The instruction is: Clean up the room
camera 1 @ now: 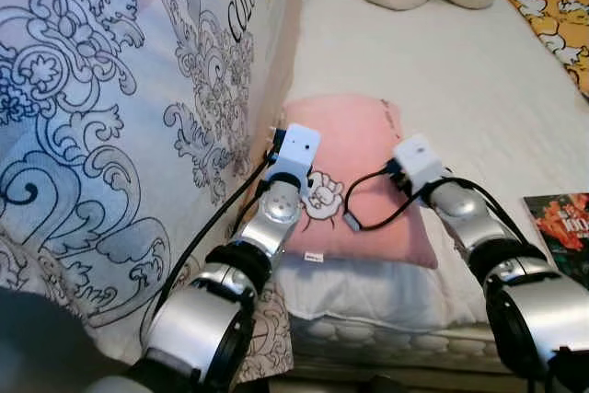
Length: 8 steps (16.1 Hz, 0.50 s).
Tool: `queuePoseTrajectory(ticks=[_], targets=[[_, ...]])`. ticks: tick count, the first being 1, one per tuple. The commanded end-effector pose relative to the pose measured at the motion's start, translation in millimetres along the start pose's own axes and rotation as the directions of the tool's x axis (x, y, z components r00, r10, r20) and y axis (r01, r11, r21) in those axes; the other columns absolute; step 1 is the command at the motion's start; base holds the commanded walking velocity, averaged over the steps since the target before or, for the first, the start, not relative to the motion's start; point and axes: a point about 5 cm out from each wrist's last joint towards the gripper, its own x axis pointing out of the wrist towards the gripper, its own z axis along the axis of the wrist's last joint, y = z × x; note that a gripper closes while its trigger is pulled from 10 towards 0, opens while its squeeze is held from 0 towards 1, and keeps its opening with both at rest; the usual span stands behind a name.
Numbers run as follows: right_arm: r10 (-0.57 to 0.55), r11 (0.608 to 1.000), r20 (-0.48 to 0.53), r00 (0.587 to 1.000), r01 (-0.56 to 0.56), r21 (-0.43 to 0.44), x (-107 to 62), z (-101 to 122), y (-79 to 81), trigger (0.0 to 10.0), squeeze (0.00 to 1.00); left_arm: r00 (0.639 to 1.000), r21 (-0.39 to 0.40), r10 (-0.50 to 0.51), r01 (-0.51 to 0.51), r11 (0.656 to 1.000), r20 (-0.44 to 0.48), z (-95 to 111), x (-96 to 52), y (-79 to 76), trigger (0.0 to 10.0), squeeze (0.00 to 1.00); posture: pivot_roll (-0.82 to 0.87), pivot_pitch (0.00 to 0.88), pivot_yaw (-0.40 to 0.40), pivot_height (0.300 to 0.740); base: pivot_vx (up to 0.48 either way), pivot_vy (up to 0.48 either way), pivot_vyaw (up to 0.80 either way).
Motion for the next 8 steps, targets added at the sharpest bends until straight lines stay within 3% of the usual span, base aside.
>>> queuePoseTrajectory(ticks=[1, 3, 4, 5, 6, 7, 8], targets=[[-0.012, 0.996, -0.008, 1.0, 0.012, 0.094, -2.4, -6.2, -1.6, 10.0, 1.0, 1.0, 0.025, 0.013, -0.014, 1.0, 0.016, -2.8, -1.2, 7.7, 10.0, 1.0, -0.04, 0.019, 0.009, 0.74, 0.0, 0.0, 0.0], [-0.035, 0.948, -0.026, 0.999, 0.041, 0.315, -6.4, -18.6, -0.8, 10.0, 1.0, 0.998, 0.054, 0.024, -0.027, 0.998, 0.056, -7.7, -6.6, 22.5, 10.0, 1.0, -0.04, 0.0, 0.015, 0.74, 0.0, 0.0, 0.0], [-0.104, 0.881, 0.04, 0.994, 0.074, 0.468, -11.2, -20.6, -2.6, 10.0, 1.0, 0.994, 0.042, -0.01, 0.005, 0.999, 0.113, -12.0, -19.9, 33.9, 10.0, 1.0, -0.03, 0.0, 0.016, 0.74, 0.0, 0.0, 0.0], [-0.203, 0.857, 0.156, 0.967, 0.099, 0.506, -20.7, -10.0, -8.1, 10.0, 1.0, 0.987, -0.004, -0.033, 0.034, 0.999, 0.154, -12.3, -34.7, 43.0, 10.0, 1.0, -0.03, 0.0, 0.016, 0.74, 0.0, 0.0, 0.0], [-0.287, 0.856, 0.238, 0.928, 0.137, 0.499, -43.4, -4.6, -5.4, 10.0, 1.0, 0.98, -0.055, -0.037, 0.048, 0.997, 0.194, -11.1, -53.2, 54.5, 10.0, 1.0, -0.03, 0.0, 0.021, 0.74, 0.0, 0.0, 0.0], [-0.337, 0.859, 0.251, 0.907, 0.188, 0.476, -63.3, -10.9, 2.0, 10.0, 1.0, 0.981, -0.056, -0.029, 0.04, 0.998, 0.194, -14.3, -65.2, 61.8, 10.0, 1.0, -0.02, 0.0, 0.018, 0.74, 0.0, 0.0, 0.0], [-0.349, 0.859, 0.244, 0.905, 0.205, 0.47, -68.7, -15.6, 4.9, 10.0, 1.0, 0.983, -0.052, -0.025, 0.035, 0.998, 0.182, -16.9, -68.0, 63.3, 10.0, 1.0, -0.02, 0.0, 0.016, 0.74, 0.0, 0.0, 0.0]])
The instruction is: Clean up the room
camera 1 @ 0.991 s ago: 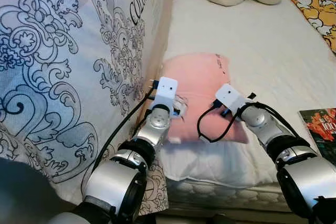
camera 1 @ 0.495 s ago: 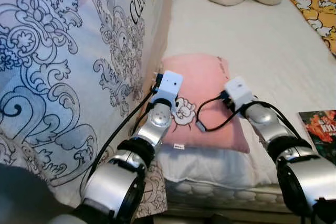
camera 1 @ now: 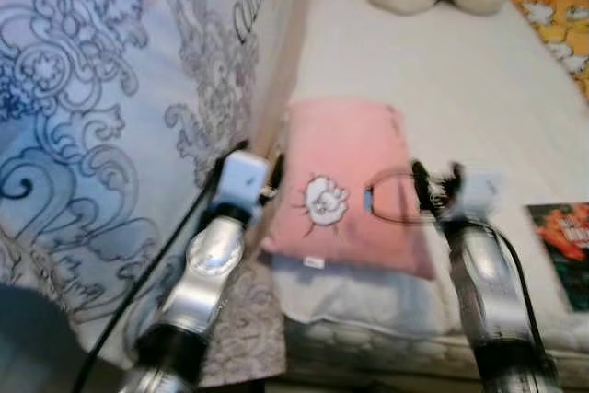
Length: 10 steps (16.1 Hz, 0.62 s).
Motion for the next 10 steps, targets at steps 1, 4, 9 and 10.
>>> queuePoseTrajectory(ticks=[1, 4, 9, 10], targets=[[-0.08, 0.996, -0.003, 0.997, 0.08, -0.036, -8.1, -5.0, -6.3, 10.0, 1.0, 0.998, -0.083, -0.029, 0.033, 0.996, 0.047, 6.5, -4.2, 5.0, 10.0, 1.0, -0.02, 0.0, 0.015, 0.74, 0.0, 0.0, 0.0], [-0.134, 0.991, -0.093, 0.987, 0.131, -0.032, -20.9, -35.8, 0.3, 10.0, 0.0, 0.998, -0.152, 0.027, -0.035, 0.988, -0.051, -14.3, 3.3, 7.9, 10.0, 0.0, -0.04, 0.0, 0.038, 0.74, 0.0, -0.32, 0.0], [-0.108, 0.994, -0.101, 0.989, 0.106, -0.023, -9.0, -16.4, 4.9, 10.0, 1.0, 0.986, -0.22, 0.05, -0.086, 0.972, -0.161, -27.4, -3.2, 5.9, 10.0, 0.82, -0.08, 0.0, 0.045, 0.74, 0.0, -0.185, 0.0], [-0.109, 0.994, -0.098, 0.989, 0.107, -0.034, -8.3, -16.0, 4.4, 10.0, 1.0, 0.985, -0.219, 0.058, -0.094, 0.971, -0.164, -27.7, -2.9, 6.2, 10.0, 1.0, -0.08, 0.0, 0.045, 0.74, 0.0, -0.454, 0.0]])
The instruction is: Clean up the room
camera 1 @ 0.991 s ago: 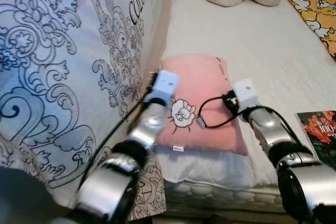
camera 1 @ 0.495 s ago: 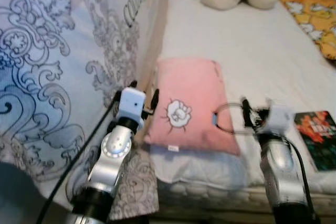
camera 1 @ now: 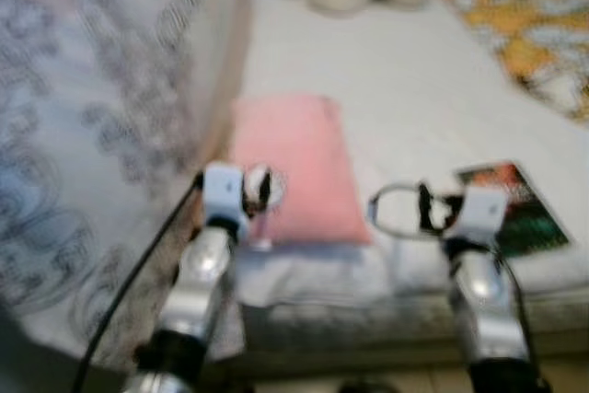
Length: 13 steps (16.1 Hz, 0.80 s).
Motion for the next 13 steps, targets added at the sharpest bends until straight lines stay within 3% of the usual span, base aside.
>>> queuePoseTrajectory(ticks=[1, 2, 3, 8, 9, 13], targets=[[0.011, 1.0, 0.013, 1.0, -0.011, -0.016, 3.6, 3.2, -0.7, 10.0, 1.0, 1.0, -0.008, 0.01, -0.01, 1.0, 0.002, 0.7, 3.0, -2.0, 10.0, 1.0, -0.08, 0.0, 0.044, 0.74, 0.0, -0.45, 0.0], [0.027, 0.999, 0.02, 0.999, -0.026, -0.023, 4.4, 4.2, 2.1, 10.0, 1.0, 1.0, -0.001, 0.006, -0.006, 1.0, 0.009, 1.7, 4.7, -3.8, 10.0, 0.13, -0.08, 0.0, 0.042, 0.74, 0.0, -0.45, 0.0], [0.04, 0.999, 0.018, 0.999, -0.039, -0.029, 4.4, 5.5, 5.5, 10.0, 1.0, 1.0, 0.002, 0.0, 0.0, 1.0, 0.014, 3.5, 5.5, -5.4, 10.0, 0.0, -0.08, 0.0, 0.041, 0.74, 0.0, -0.45, 0.0], [0.054, 0.995, 0.011, 0.999, -0.052, -0.09, 5.5, 8.0, 11.3, 10.0, 1.0, 1.0, -0.007, 0.0, 0.0, 1.0, 0.026, 8.9, 8.0, -6.8, 10.0, 0.0, -0.07, 0.0, 0.037, 0.74, 0.0, -0.446, 0.0], [0.052, 0.995, 0.001, 0.999, -0.052, -0.082, 5.7, 6.2, 10.6, 10.0, 0.0, 1.0, -0.011, 0.0, 0.001, 1.0, 0.029, 9.4, 8.0, -7.9, 10.0, 0.0, -0.08, 0.0, 0.038, 0.74, 0.0, -0.446, 0.0], [0.084, 0.992, 0.01, 0.996, -0.083, -0.096, 4.6, 8.5, 15.3, 10.0, 0.0, 0.999, -0.021, 0.009, -0.008, 1.0, 0.034, 11.0, 10.7, -9.8, 10.0, 0.0, -0.08, 0.0, 0.038, 0.74, 0.0, -0.442, 0.0]])
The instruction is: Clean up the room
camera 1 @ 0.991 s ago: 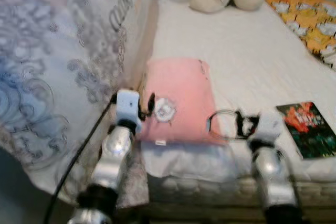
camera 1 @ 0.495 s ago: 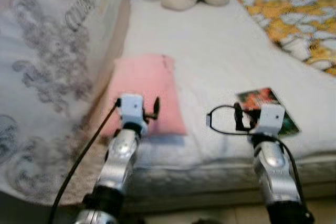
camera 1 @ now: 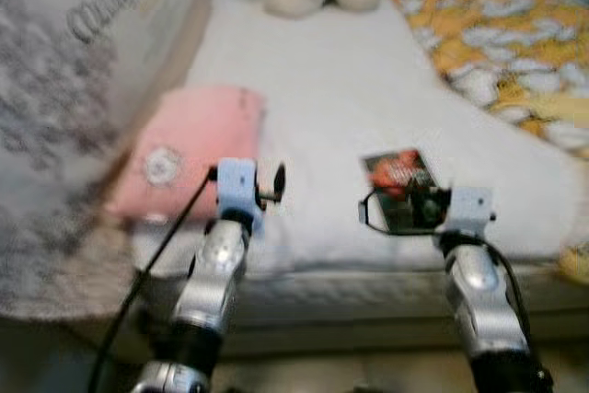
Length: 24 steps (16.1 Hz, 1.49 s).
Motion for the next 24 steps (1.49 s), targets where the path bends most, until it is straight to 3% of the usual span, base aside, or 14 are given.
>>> queuePoseTrajectory(ticks=[1, 5, 8, 13, 24], targets=[[0.041, 0.999, 0.013, 0.999, -0.041, -0.01, 0.3, 3.7, 10.7, 10.0, 0.0, 0.998, 0.006, 0.052, -0.052, 0.999, -0.019, -2.4, 1.1, 11.6, 10.0, 0.0, -0.08, 0.0, 0.039, 0.74, 0.0, -0.431, 0.0], [0.072, 0.997, 0.023, 0.997, -0.071, -0.033, -1.0, 4.9, 16.5, 10.0, 0.0, 0.993, -0.001, 0.118, -0.118, 0.993, -0.027, 0.0, 9.9, 21.2, 10.0, 0.0, -0.09, 0.0, 0.039, 0.74, 0.0, -0.422, 0.0], [0.098, 0.993, 0.018, 0.995, -0.097, -0.062, -0.7, 4.8, 21.4, 10.0, 0.0, 0.996, 0.053, 0.081, -0.08, 0.995, -0.033, -1.2, 13.6, 13.5, 10.0, 0.0, -0.09, 0.0, 0.037, 0.74, 0.194, -0.391, 0.0], [0.108, 0.993, -0.001, 0.994, -0.108, -0.048, -1.1, 1.4, 21.9, 10.0, 0.0, 0.996, 0.052, 0.07, -0.067, 0.996, -0.061, -7.0, 14.8, 11.6, 10.0, 0.0, -0.08, 0.0, 0.036, 0.74, 0.0, 0.0, -0.75], [0.15, 0.987, 0.001, 0.989, -0.149, -0.053, -6.4, 0.7, 29.2, 10.0, 0.0, 0.979, 0.024, 0.174, -0.172, 0.985, -0.109, -1.5, 37.3, 21.2, 10.0, 0.0, -0.1, 0.0, 0.02, 0.74, 0.46, 0.0, -0.07]])
